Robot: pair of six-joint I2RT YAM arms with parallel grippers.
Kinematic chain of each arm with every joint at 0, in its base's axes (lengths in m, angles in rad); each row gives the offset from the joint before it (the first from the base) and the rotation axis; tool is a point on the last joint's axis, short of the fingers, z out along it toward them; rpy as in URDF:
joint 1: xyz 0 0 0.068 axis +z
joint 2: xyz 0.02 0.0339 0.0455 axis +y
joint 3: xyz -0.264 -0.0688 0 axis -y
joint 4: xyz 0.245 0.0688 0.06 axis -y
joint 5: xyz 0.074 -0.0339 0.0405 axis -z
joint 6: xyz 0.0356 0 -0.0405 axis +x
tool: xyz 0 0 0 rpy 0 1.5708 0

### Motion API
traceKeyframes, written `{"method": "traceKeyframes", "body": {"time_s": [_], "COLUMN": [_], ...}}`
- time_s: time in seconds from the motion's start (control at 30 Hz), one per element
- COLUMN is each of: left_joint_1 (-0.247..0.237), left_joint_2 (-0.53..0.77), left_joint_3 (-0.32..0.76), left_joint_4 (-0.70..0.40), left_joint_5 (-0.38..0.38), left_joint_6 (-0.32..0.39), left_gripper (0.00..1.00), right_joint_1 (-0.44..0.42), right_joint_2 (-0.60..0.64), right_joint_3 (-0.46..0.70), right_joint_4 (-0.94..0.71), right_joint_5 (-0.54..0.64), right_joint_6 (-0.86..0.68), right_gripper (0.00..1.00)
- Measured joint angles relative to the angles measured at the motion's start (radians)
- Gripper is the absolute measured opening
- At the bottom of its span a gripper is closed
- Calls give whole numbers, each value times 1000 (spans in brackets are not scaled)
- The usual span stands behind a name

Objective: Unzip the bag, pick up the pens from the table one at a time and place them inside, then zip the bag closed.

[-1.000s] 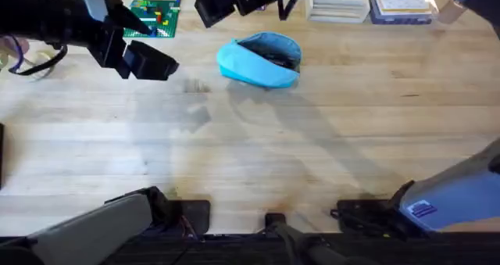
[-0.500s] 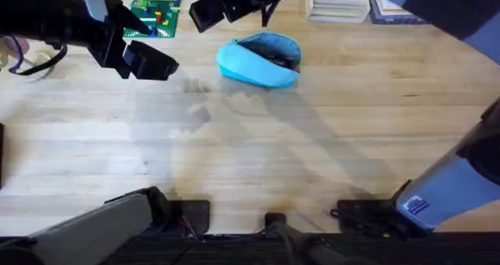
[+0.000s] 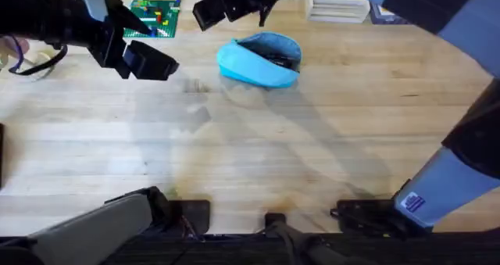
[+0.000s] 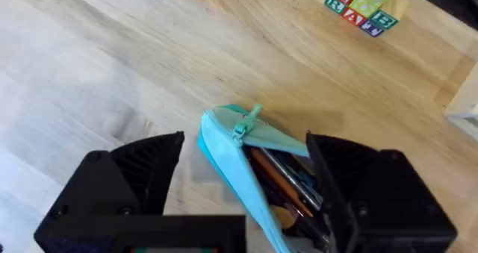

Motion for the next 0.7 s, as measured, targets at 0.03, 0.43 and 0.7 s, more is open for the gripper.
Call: {"method": "traceKeyframes", "body": {"time_s": [0.03,0.43,0.7], "left_joint_1": [0,0,0], "left_joint_2": [0,0,0], "left_joint_3": [0,0,0], "left_joint_4": [0,0,0], "left_joint_5": [0,0,0], "left_joint_6": [0,0,0], "left_gripper": [994,993,993], "right_joint_1": [0,0,0], "right_joint_2": [0,8,43], "right_joint_3": [0,0,1], "right_joint_4": [1,-41,-37], "right_joint_5": [0,0,0], "right_joint_6": [0,0,0], "right_gripper": [996,996,996]}}
